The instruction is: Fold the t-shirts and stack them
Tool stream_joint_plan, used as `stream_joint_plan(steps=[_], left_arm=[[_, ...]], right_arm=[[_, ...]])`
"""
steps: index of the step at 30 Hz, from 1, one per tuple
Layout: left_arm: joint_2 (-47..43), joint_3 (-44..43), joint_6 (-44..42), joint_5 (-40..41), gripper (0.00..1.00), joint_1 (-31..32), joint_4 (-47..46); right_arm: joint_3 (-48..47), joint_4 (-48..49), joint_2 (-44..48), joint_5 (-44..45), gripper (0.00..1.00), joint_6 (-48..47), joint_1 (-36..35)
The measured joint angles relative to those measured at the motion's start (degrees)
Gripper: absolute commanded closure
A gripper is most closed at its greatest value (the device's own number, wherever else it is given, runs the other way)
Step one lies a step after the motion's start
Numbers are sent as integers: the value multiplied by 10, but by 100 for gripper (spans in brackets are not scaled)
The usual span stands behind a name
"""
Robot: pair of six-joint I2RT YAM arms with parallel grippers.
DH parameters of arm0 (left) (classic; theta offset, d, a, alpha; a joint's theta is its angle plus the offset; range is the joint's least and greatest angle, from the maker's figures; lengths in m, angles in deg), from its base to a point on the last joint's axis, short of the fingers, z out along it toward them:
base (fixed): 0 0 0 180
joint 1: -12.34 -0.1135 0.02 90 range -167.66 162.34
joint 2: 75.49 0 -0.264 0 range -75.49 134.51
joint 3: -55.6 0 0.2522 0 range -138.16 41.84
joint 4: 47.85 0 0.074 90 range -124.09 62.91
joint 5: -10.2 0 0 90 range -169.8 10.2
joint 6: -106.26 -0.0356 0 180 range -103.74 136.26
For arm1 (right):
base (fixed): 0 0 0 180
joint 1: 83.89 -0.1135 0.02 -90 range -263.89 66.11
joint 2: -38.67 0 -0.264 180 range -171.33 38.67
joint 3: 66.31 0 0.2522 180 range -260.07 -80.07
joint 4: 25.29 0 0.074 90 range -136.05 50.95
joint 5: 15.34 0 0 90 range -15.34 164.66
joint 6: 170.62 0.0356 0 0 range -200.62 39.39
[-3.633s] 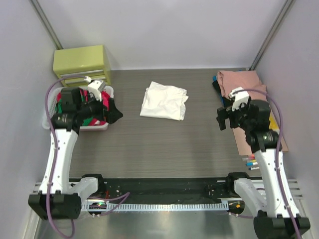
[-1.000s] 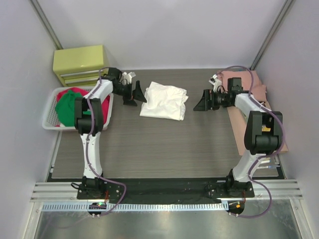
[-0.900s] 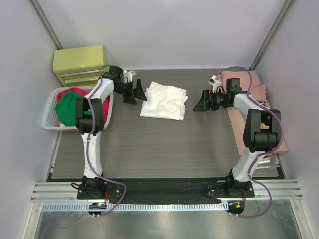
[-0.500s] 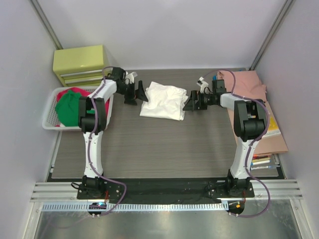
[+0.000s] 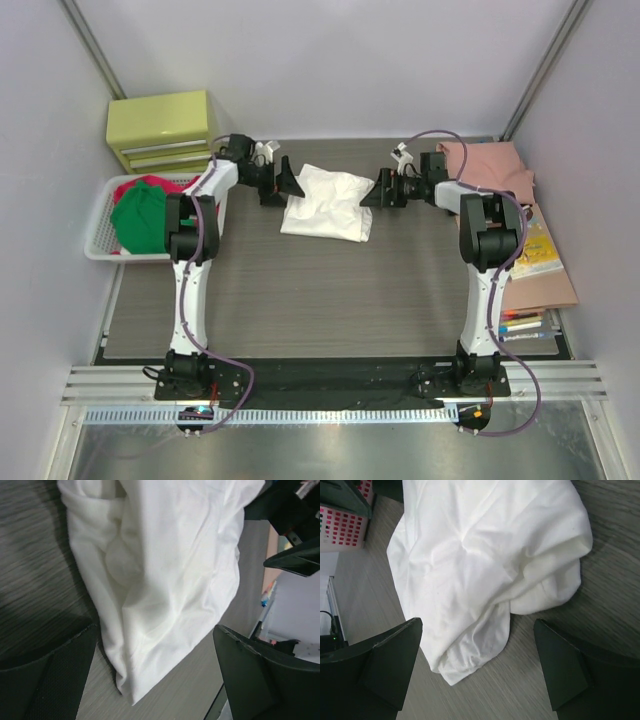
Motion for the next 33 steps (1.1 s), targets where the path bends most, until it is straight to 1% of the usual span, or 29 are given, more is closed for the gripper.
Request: stream_joint_plan(steps=[4, 6, 10, 11, 12, 13, 14, 15, 16, 17, 19, 20, 23, 26, 27, 28, 30, 31, 32, 33], left_arm=[[14, 17, 56, -80, 0, 6, -48], [19, 33, 89, -119, 0, 10, -76], [22, 50, 130, -155, 1, 17, -104], [23, 50, 135, -158, 3, 18, -108], [24, 51, 141, -159, 8, 19, -111], [24, 51, 143, -160, 16, 19, -112], [24, 54, 144, -158, 33, 19, -114], [24, 56, 147, -158, 39, 19, -116], [24, 59, 146, -154, 42, 19, -116], [25, 64, 144, -148, 38, 19, -116], [31, 68, 145, -147, 15, 19, -113], [32, 68, 149, -160, 5, 18, -111], [30, 60, 141, -178, 2, 18, -102], [28, 60, 130, -180, 5, 16, -96], [28, 60, 129, -181, 7, 15, -95], [28, 60, 127, -181, 13, 14, -94], [28, 60, 126, -180, 26, 14, -90], [28, 60, 124, -176, 38, 14, -87], [28, 60, 123, -170, 42, 13, -84], [30, 60, 120, -163, 47, 13, -82]], right_arm=[[-12, 34, -19, -19, 0, 37, -11], [-11, 61, -26, -27, 0, 71, -20], [-1, 119, -35, -35, 0, 133, -40], [-1, 130, -38, -35, 0, 144, -46], [-1, 139, -41, -36, 0, 153, -52], [-2, 144, -43, -37, 0, 156, -57], [-2, 150, -45, -38, 0, 160, -61], [-3, 154, -47, -39, 0, 162, -65], [-4, 157, -49, -41, 0, 164, -68], [-4, 159, -49, -42, 0, 165, -70], [-4, 160, -50, -42, 0, 165, -71], [-4, 159, -50, -43, 0, 162, -71], [-3, 153, -48, -46, 0, 150, -66], [4, 144, -42, -49, 0, 138, -59], [5, 141, -41, -52, 0, 134, -56], [6, 139, -41, -53, 0, 132, -54], [7, 136, -40, -58, 0, 129, -51], [7, 135, -40, -60, 1, 129, -51], [7, 134, -40, -62, 5, 129, -51], [7, 133, -40, -63, 15, 129, -50]])
